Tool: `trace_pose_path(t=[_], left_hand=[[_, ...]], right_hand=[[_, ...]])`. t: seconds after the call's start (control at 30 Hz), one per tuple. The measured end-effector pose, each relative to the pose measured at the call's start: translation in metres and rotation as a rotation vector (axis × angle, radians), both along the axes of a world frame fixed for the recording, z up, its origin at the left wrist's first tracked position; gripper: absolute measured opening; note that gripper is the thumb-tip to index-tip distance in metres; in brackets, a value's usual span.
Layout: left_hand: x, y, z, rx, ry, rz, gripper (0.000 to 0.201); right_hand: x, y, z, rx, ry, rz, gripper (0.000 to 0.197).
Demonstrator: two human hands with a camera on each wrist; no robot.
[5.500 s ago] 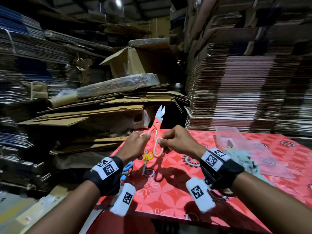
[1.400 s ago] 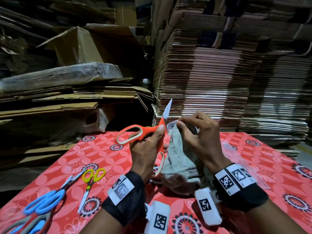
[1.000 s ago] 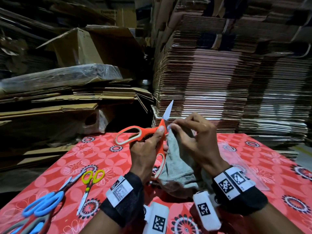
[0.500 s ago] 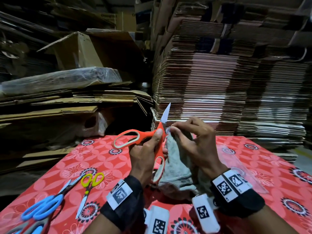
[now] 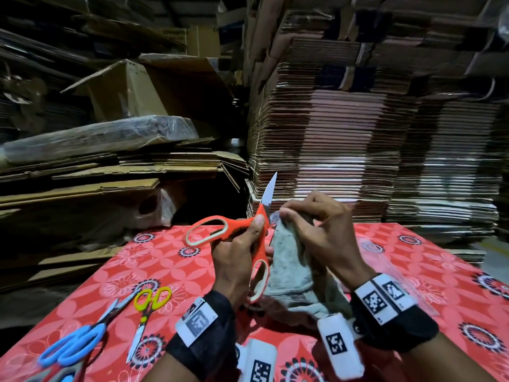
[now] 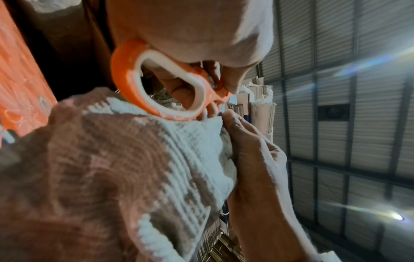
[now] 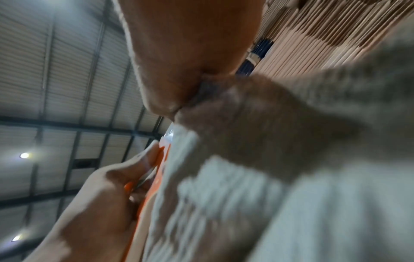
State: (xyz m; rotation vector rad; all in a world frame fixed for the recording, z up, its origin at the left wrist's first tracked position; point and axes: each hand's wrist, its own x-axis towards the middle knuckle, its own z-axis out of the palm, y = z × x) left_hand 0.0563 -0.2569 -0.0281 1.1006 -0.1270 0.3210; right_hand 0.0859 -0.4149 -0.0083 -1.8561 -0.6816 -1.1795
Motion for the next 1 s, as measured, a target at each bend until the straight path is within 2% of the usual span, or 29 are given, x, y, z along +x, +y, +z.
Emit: trace_pose_path(t=[0.1,0.17,0.27,0.37,0.6,0.8,1.0], left_hand=[[-0.001,-0.002,-0.001,0.001,-0.003,-0.035,0.034],[0.001,-0.001,-0.002,0.018,-0.009,0.004,0.031],[0.002,0.000,-0.002,0.044,-0.035,0.061,0.034],[0.000,0.001,0.000,0.016,-0.014,0.036,0.040],[0.000,-0.001,0.000,0.008,-0.047,0.007,0.033],[0.001,0.002,0.003,-0.002,-0.078,0.009,0.036],[0.001,0.003,0.002,0.015,-0.101,-0.012,0.039]], right_hand=[[0.005,-0.020,0.007,0.113,0.037,-0.050,0.023],[0.003,-0.018,0.006,0.124,0.022,-0.064,0.020],[-0.002,-0.001,0.001,0.039,-0.028,-0.035,0.011],[-0.007,0.006,0.002,-0.057,-0.046,-0.012,0.010],[0.000,-0.018,0.012,0.104,-0.003,-0.112,0.016],[-0.010,0.009,0.005,-0.064,-0.046,-0.022,0.010],[0.005,-0.022,0.010,0.148,0.046,-0.112,0.009]])
